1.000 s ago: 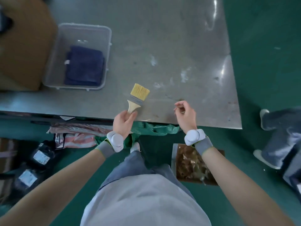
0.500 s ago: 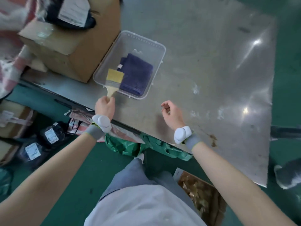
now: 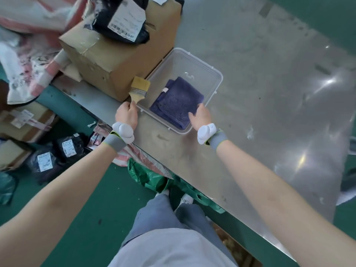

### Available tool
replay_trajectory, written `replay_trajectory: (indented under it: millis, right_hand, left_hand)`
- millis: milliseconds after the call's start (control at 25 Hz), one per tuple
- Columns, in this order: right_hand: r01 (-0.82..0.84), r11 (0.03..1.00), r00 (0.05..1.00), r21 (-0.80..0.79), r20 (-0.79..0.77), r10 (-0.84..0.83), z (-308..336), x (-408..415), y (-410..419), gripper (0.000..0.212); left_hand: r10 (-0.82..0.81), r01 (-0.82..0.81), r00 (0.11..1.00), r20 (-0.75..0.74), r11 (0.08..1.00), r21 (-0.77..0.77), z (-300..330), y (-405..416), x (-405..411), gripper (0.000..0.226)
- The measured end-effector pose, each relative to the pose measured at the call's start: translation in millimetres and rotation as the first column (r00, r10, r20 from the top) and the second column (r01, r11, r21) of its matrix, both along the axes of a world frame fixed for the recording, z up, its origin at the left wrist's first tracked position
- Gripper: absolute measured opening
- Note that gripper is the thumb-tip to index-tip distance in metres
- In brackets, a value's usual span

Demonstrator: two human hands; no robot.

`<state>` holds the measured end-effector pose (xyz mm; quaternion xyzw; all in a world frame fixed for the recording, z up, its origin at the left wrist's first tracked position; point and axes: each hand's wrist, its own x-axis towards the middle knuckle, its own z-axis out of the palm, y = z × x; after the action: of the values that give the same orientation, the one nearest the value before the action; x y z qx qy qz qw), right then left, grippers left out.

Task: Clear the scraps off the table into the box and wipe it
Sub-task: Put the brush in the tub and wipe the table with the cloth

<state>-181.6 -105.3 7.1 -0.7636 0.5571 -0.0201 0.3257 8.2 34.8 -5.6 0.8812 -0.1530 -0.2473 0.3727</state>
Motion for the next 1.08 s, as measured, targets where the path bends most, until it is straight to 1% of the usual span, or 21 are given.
replay_trajectory:
  millis: [120, 240, 360, 440, 520, 600, 680, 800, 920, 1080]
  right_hand:
    - [0.017, 1.0, 0.999, 0.026, -0.032, -0.016, -5.5, 14.4, -2.1, 0.05]
    - [0.095, 0.994, 0.995, 0.059, -0.007, -0.095, -8.4, 24.7, -4.9, 0.06]
    - [0.138, 0.989, 0.99, 0.049, 0.024, -0.139, -12.6, 31.3, -8.1, 0.062]
    - [0.112, 0.992, 0.987, 0.062, 0.109, -0.119, -10.5, 33.2, -8.7, 0.056]
    - [0.102, 0.993, 0.965, 0.057, 0.237, -0.113, -3.2, 31.7, -10.1, 0.049]
    - [0.135, 0.99, 0.921, 0.031, 0.363, -0.137, 4.4, 29.3, -13.6, 0.04]
    - [0.184, 0.983, 0.877, 0.022, 0.448, -0.174, 11.9, 24.1, -20.6, 0.036]
    - [0.237, 0.969, 0.824, -0.065, 0.542, -0.165, 24.5, 8.7, -31.8, 0.044]
    - [0.307, 0.936, 0.788, -0.176, 0.598, -0.146, 33.4, -4.5, -37.1, 0.052]
    - [0.38, 0.889, 0.763, -0.255, 0.63, -0.146, 39.7, -22.2, -39.4, 0.057]
  left_hand:
    - [0.01, -0.01, 1.0, -0.002, 1.0, -0.002, -2.2, -2.4, 5.1, 0.039]
    - [-0.022, 0.023, 1.0, 0.009, 1.0, -0.011, -0.9, -2.1, 6.0, 0.034]
    - [-0.033, 0.033, 0.999, 0.021, 0.999, -0.014, -1.0, -1.8, 8.1, 0.032]
    - [-0.036, 0.036, 0.999, 0.034, 0.999, -0.007, -2.9, -2.8, 10.9, 0.032]
    - [-0.058, 0.058, 0.998, 0.035, 0.998, 0.014, -3.5, -7.5, 12.5, 0.032]
    - [-0.085, 0.084, 0.996, 0.026, 0.996, 0.032, -4.1, -12.9, 13.6, 0.033]
    - [-0.112, 0.112, 0.994, -0.01, 0.993, 0.04, -4.0, -23.5, 13.1, 0.034]
    - [-0.201, 0.204, 0.979, -0.044, 0.976, 0.077, -0.5, -49.3, 5.2, 0.041]
    - [-0.297, 0.292, 0.955, 0.012, 0.945, 0.146, -3.0, -70.2, -4.2, 0.042]
    - [-0.387, 0.365, 0.921, 0.049, 0.899, 0.244, -7.3, -87.0, -15.1, 0.042]
